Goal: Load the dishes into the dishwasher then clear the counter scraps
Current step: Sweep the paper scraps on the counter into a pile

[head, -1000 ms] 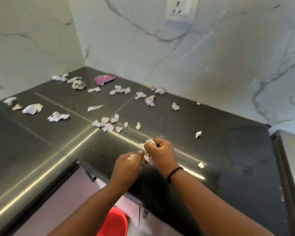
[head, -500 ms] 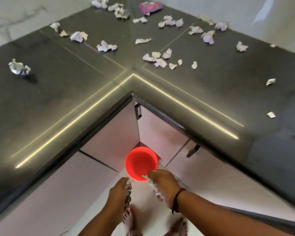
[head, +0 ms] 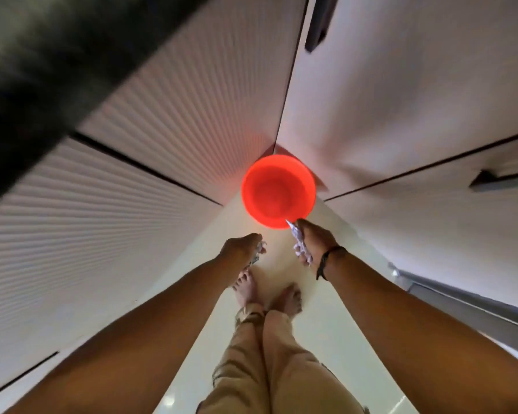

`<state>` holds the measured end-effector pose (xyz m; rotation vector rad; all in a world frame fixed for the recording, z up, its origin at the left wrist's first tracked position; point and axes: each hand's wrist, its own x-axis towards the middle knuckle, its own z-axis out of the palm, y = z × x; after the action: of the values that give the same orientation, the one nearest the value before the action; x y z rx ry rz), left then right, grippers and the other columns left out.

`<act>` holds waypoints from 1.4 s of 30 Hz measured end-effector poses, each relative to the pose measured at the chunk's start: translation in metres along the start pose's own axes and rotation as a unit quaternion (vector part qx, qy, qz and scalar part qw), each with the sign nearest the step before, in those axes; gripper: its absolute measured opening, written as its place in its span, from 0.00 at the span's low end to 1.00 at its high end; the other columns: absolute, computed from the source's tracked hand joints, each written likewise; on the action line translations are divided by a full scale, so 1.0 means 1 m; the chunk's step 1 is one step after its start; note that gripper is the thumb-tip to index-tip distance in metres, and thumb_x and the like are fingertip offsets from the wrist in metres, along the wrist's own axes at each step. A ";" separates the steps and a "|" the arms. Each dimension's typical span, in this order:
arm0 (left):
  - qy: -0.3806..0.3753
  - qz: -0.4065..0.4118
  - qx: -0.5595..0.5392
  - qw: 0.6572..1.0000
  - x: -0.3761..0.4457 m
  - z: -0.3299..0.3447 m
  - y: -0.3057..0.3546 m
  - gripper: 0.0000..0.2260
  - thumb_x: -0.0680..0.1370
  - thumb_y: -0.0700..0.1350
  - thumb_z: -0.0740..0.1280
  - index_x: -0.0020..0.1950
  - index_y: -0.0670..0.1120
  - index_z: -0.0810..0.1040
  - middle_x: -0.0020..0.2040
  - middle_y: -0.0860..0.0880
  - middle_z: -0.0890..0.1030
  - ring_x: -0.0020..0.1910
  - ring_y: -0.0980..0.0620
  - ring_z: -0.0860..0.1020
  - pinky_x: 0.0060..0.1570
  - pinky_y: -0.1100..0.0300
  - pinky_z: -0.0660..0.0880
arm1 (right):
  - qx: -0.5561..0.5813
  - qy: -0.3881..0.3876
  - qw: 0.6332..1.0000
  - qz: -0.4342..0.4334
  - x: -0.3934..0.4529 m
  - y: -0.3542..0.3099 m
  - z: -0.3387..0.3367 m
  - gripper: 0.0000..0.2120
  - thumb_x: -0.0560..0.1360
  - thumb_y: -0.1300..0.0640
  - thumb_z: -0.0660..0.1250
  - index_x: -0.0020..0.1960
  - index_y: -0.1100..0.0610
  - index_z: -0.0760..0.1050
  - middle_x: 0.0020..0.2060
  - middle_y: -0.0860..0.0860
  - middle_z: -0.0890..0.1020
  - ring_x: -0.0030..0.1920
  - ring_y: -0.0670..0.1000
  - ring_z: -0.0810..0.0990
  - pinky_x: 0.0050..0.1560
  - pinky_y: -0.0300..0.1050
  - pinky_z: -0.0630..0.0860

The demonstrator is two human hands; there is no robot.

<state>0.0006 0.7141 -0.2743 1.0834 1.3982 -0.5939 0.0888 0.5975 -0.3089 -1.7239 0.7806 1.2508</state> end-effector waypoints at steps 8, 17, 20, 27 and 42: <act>0.000 -0.038 -0.019 0.999 0.082 0.025 -0.010 0.09 0.75 0.50 0.66 0.45 0.45 0.79 0.31 0.47 0.74 0.19 0.52 0.67 0.20 0.73 0.59 | -0.012 -0.014 0.999 0.035 0.077 0.003 0.013 0.15 0.66 0.44 0.66 0.41 0.57 0.76 0.40 0.56 0.80 0.33 0.54 0.75 0.35 0.42 0.67; -0.030 -0.061 -0.114 0.991 0.105 0.047 0.065 0.30 0.77 0.69 0.46 0.65 0.51 0.72 0.62 0.47 0.73 0.63 0.40 0.72 0.63 0.43 0.69 | 0.044 0.012 0.998 -0.037 0.092 -0.059 0.027 0.29 0.77 0.36 0.58 0.68 0.55 0.71 0.56 0.48 0.74 0.58 0.54 0.75 0.58 0.58 0.73; -0.009 -0.055 -0.119 0.991 0.101 0.048 0.069 0.34 0.76 0.71 0.46 0.74 0.51 0.64 0.72 0.45 0.68 0.68 0.39 0.68 0.67 0.41 0.64 | 0.046 0.048 0.998 -0.023 0.090 -0.059 0.027 0.37 0.72 0.32 0.61 0.73 0.53 0.63 0.61 0.49 0.72 0.58 0.58 0.73 0.58 0.64 0.72; 0.055 0.096 0.029 0.993 0.076 0.045 0.038 0.33 0.77 0.67 0.55 0.71 0.43 0.69 0.66 0.41 0.75 0.61 0.43 0.74 0.54 0.56 0.69 | -0.103 0.105 0.980 -0.137 0.063 -0.033 0.002 0.34 0.76 0.42 0.64 0.71 0.63 0.57 0.66 0.61 0.72 0.64 0.57 0.73 0.53 0.41 0.66; -0.014 0.414 0.249 0.876 -0.183 0.025 0.084 0.29 0.77 0.64 0.58 0.75 0.52 0.63 0.72 0.49 0.69 0.69 0.50 0.69 0.64 0.61 0.64 | -0.405 0.156 0.805 -0.406 -0.215 -0.070 -0.077 0.36 0.74 0.39 0.61 0.76 0.50 0.54 0.69 0.53 0.70 0.67 0.53 0.71 0.65 0.45 0.69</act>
<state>0.0590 0.6815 -0.0828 1.9229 0.6280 -0.3209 0.1153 0.5610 -0.0739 -2.5766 -0.4574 0.6913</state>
